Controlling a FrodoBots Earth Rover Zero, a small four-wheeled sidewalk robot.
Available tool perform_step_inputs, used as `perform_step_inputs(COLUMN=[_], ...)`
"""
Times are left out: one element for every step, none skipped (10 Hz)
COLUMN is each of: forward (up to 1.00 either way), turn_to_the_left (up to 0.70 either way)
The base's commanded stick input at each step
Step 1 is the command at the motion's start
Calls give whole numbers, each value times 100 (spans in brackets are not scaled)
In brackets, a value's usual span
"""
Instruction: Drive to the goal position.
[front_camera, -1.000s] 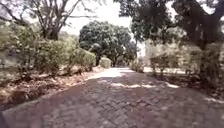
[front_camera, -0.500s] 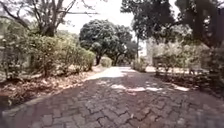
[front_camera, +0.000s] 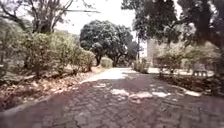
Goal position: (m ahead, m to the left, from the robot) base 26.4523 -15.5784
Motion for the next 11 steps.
perform_step_inputs(forward=[70, 70, 70, 70, 70, 70, 70, 70, 70, 70, 70], turn_to_the_left=[0, 0, 0, 0, 0, 0, 0, 0, 0, 0, 0])
